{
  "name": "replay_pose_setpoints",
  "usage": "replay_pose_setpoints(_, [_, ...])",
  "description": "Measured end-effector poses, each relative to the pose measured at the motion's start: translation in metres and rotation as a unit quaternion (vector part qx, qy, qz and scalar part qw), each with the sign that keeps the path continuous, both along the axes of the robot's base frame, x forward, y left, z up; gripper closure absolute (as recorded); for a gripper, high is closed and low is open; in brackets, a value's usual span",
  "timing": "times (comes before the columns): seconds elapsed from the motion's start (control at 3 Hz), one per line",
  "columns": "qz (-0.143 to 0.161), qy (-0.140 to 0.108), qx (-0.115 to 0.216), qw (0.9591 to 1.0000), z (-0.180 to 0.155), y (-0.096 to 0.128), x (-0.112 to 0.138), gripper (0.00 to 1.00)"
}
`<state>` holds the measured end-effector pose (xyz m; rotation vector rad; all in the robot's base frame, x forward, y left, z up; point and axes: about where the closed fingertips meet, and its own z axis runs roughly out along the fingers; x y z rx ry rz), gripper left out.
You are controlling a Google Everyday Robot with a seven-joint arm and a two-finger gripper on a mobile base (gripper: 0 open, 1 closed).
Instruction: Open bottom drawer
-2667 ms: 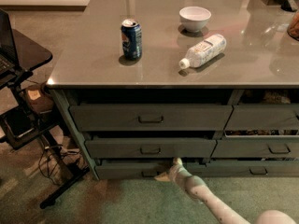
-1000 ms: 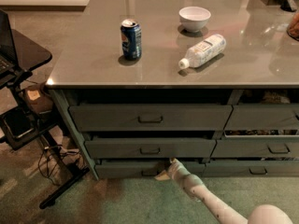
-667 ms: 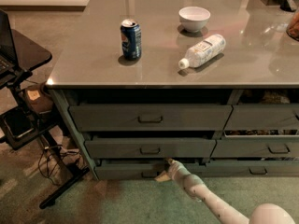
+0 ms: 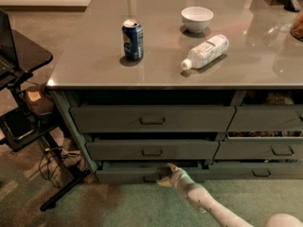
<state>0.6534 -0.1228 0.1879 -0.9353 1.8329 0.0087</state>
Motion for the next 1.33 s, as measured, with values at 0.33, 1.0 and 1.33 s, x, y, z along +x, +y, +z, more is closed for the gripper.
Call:
replay_pose_setpoints(0.33, [-0.001, 0.0, 0.0, 1.0, 0.006, 0.0, -0.002, 1.0])
replay_pose_setpoints(1.0, [-0.019, 0.005, 0.002, 0.9998, 0.012, -0.017, -0.006, 1.0])
replay_pose_setpoints(1.33, [-0.035, 0.017, 0.012, 0.9992, 0.016, -0.02, -0.032, 1.0])
